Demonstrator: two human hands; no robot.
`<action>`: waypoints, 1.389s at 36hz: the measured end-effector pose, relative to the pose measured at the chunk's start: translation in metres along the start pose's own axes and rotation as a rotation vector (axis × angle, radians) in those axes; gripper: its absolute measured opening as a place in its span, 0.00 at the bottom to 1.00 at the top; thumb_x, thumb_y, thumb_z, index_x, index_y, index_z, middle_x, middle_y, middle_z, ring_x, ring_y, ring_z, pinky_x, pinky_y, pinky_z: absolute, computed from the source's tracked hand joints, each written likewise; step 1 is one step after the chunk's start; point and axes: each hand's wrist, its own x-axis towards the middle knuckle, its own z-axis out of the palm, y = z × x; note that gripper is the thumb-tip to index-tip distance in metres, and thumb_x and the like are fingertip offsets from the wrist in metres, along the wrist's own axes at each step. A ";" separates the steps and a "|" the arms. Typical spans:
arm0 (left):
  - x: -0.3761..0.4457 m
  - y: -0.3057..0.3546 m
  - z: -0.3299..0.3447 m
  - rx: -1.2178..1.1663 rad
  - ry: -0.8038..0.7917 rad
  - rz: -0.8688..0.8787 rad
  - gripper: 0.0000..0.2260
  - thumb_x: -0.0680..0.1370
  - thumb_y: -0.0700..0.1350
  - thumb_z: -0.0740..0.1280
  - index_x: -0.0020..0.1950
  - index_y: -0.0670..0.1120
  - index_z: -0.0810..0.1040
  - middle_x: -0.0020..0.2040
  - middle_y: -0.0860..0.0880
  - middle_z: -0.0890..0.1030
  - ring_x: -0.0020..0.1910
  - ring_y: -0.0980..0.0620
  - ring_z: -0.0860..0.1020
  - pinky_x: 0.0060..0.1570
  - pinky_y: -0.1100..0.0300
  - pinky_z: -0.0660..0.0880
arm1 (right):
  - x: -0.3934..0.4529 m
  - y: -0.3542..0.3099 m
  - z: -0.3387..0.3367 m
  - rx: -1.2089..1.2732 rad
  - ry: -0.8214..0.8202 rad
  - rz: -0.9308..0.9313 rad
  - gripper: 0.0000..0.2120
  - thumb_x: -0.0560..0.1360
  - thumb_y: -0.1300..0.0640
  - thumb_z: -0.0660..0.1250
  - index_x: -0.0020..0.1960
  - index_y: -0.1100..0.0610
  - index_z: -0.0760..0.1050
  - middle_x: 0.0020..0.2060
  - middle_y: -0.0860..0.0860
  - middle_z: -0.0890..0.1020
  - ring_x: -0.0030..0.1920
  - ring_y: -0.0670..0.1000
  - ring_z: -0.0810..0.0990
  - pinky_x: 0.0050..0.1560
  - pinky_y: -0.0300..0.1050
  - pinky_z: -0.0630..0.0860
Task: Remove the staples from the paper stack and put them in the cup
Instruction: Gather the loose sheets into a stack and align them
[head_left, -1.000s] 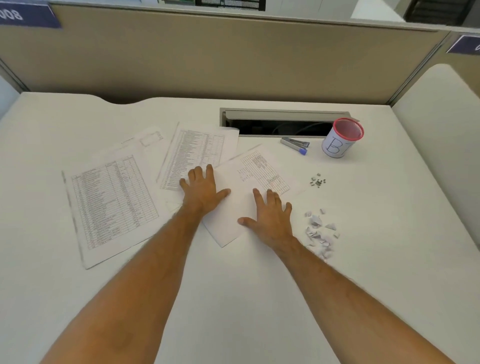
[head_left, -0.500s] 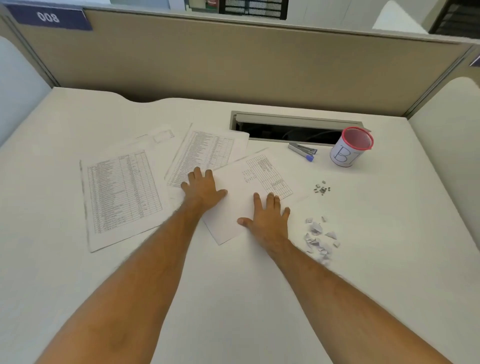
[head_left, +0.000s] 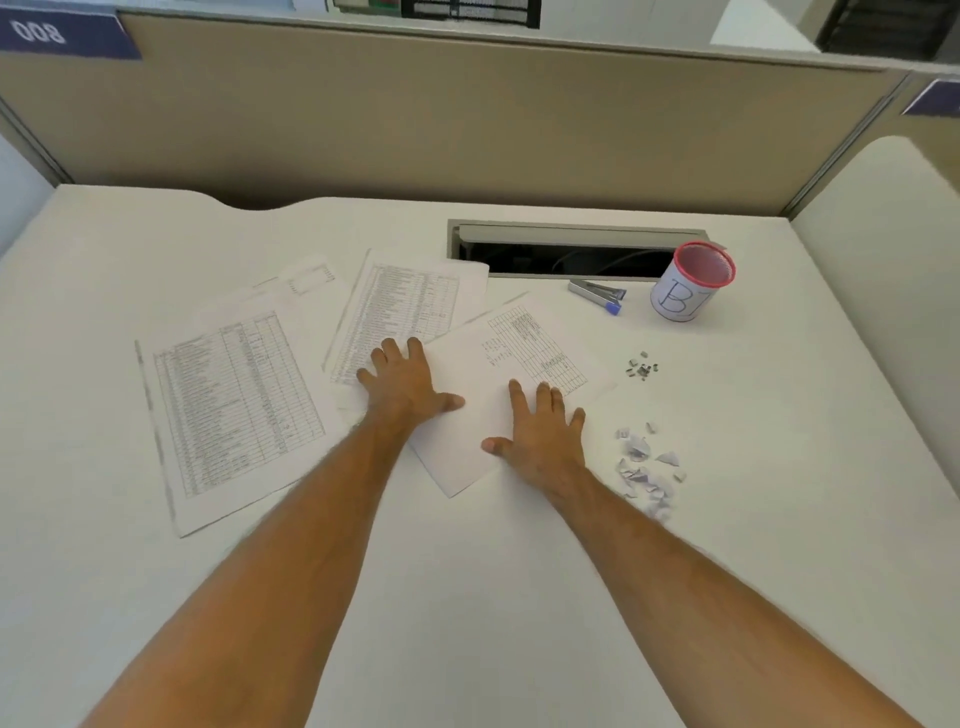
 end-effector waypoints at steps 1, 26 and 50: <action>0.001 0.000 -0.003 0.016 -0.003 0.014 0.51 0.69 0.70 0.73 0.81 0.46 0.55 0.79 0.38 0.60 0.78 0.37 0.60 0.74 0.36 0.60 | 0.000 -0.001 -0.001 0.005 -0.006 0.007 0.44 0.78 0.34 0.61 0.83 0.50 0.42 0.81 0.61 0.49 0.81 0.61 0.47 0.76 0.68 0.48; 0.012 -0.008 -0.029 -0.899 -0.062 0.019 0.05 0.74 0.36 0.74 0.46 0.42 0.79 0.42 0.48 0.80 0.40 0.49 0.79 0.33 0.61 0.73 | 0.004 0.002 -0.008 0.379 0.283 0.158 0.49 0.73 0.39 0.72 0.82 0.54 0.49 0.77 0.58 0.63 0.78 0.58 0.60 0.76 0.58 0.59; 0.040 -0.065 -0.023 -0.578 0.254 -0.185 0.14 0.80 0.40 0.67 0.65 0.39 0.77 0.63 0.39 0.76 0.63 0.39 0.75 0.61 0.45 0.78 | 0.036 0.018 -0.006 1.248 0.295 0.511 0.08 0.65 0.60 0.72 0.36 0.58 0.72 0.34 0.55 0.78 0.35 0.53 0.74 0.37 0.47 0.71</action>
